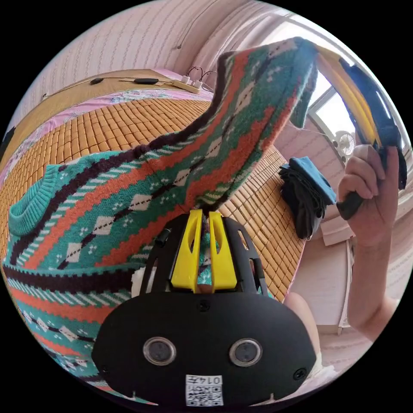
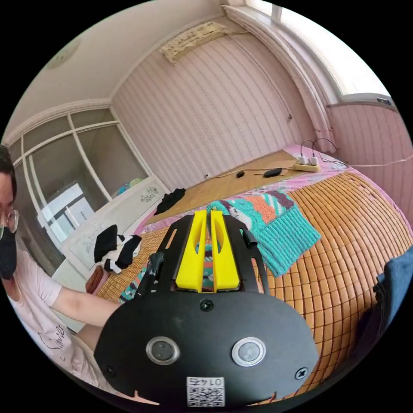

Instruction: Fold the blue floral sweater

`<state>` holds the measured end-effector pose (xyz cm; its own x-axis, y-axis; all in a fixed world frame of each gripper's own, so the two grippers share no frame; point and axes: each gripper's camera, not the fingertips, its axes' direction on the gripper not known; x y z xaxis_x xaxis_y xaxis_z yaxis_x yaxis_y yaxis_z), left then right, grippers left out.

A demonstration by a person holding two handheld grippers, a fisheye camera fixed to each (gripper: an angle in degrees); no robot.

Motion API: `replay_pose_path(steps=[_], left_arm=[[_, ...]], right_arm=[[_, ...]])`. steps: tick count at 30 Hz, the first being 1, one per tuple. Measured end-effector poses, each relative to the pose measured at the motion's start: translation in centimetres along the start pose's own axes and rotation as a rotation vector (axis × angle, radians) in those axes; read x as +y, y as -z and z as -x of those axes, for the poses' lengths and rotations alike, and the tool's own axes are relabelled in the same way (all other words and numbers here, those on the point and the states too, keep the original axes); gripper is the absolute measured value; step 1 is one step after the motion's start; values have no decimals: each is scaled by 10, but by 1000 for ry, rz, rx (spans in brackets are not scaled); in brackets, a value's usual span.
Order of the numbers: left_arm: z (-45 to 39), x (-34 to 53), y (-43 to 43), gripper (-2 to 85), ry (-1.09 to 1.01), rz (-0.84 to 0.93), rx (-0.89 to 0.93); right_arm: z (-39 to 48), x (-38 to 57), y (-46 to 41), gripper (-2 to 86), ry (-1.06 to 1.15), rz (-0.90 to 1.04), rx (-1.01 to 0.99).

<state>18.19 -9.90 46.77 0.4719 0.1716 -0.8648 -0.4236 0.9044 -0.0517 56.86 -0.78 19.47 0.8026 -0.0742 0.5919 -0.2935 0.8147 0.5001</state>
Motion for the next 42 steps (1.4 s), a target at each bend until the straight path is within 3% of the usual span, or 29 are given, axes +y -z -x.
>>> replay_pose_path(steps=[3,7,10,13,21,23,25,29,32,39,42], left_arm=[[40,56,80,49,80,-163,105],[111,166,180,33,288,-189,-72],[152,224,234,26,418,-127,-249],[182,251,271,33,504,-128,-329],[244,207,293,74,479,-238,-198],[262,179,292,84,399,-204,-167],[281,159,293,99,383,-193,-146],[326,121,295,125,450,-176,-245],[355,102,277,152,492,-26,-266],[382,91,266,98,519,117,-220],[378,92,285,62,479,44,-208]], right_arm=[[107,6,-66,28,250,163,-169],[191,98,-188,57,427,588,-187],[203,154,-217,79,485,786,-111],[191,164,-202,84,416,778,-81],[120,127,-200,93,228,727,220],[105,115,-207,97,181,704,239],[85,98,-222,154,122,677,234],[35,80,-256,211,-26,706,213],[0,73,-282,215,-98,743,260],[-37,70,-327,72,-143,872,219],[-50,55,-315,59,-201,794,160]])
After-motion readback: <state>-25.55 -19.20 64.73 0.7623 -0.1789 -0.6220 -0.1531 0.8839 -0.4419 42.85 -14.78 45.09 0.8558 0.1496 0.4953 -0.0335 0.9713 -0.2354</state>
